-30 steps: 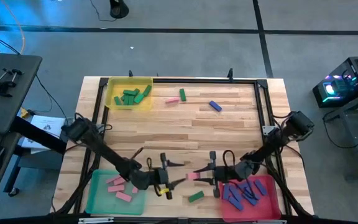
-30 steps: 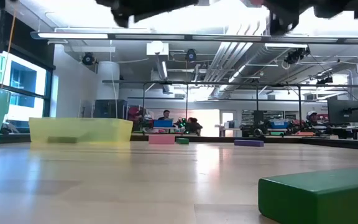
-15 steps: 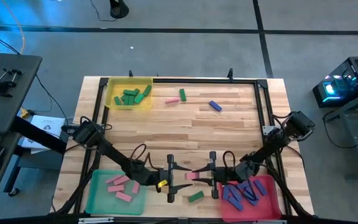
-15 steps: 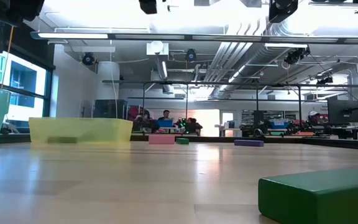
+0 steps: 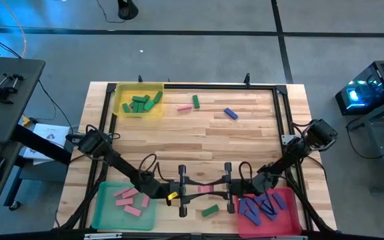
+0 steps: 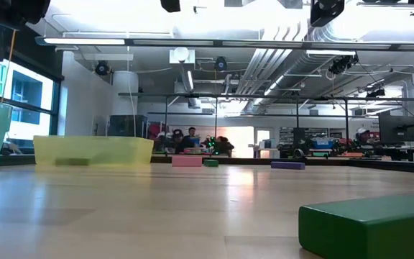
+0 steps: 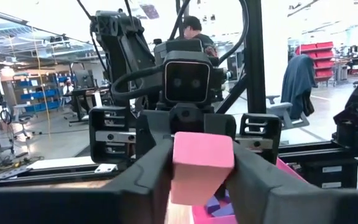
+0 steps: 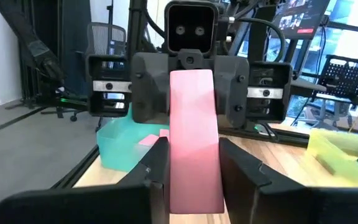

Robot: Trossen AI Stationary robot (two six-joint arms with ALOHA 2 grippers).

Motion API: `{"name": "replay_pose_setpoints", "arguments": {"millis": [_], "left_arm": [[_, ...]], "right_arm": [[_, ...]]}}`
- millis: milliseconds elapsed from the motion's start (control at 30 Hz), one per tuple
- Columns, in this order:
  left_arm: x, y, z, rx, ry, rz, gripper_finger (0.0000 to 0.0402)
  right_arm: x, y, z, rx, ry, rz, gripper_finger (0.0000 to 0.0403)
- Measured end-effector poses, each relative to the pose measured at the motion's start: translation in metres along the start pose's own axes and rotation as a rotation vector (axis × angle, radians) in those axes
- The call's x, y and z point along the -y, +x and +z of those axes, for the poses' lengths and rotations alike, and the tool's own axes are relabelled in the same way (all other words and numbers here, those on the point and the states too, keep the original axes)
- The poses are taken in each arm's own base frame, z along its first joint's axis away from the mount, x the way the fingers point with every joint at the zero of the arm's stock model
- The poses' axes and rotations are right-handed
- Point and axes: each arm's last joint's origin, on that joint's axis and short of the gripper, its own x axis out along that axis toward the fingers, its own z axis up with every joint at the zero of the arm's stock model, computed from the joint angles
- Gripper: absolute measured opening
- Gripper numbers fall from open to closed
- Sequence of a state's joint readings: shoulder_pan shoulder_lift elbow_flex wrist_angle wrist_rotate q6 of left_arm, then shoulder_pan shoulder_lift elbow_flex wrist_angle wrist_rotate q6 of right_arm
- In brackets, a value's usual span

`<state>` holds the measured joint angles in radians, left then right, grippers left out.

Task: Sort blocks
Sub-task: Put the pink block into the green bin

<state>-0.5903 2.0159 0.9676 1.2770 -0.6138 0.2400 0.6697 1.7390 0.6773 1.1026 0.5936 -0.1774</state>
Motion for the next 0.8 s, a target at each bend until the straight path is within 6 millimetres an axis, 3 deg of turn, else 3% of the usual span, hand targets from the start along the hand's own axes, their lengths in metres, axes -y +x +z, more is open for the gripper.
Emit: {"name": "replay_pose_setpoints", "arguments": {"millis": [100,400,533,800], "left_arm": [[0.000,0.000,-0.001,-0.010,0.014,-0.001,0.0079],[0.004,-0.004,-0.001,-0.093,0.058,0.013,0.0077],[0.010,-0.016,0.019,-0.198,0.134,0.070,0.0077],[0.028,-0.054,0.079,-0.462,0.188,0.119,0.0077]], "right_arm": [[0.000,0.000,-0.001,-0.007,0.023,0.003,0.0076],[-0.003,-0.001,-0.016,-0.148,0.077,0.042,0.0186],[-0.002,-0.001,-0.019,-0.173,0.061,0.023,0.0208],[-0.002,-0.001,-0.019,-0.179,0.055,0.012,0.0212]]}}
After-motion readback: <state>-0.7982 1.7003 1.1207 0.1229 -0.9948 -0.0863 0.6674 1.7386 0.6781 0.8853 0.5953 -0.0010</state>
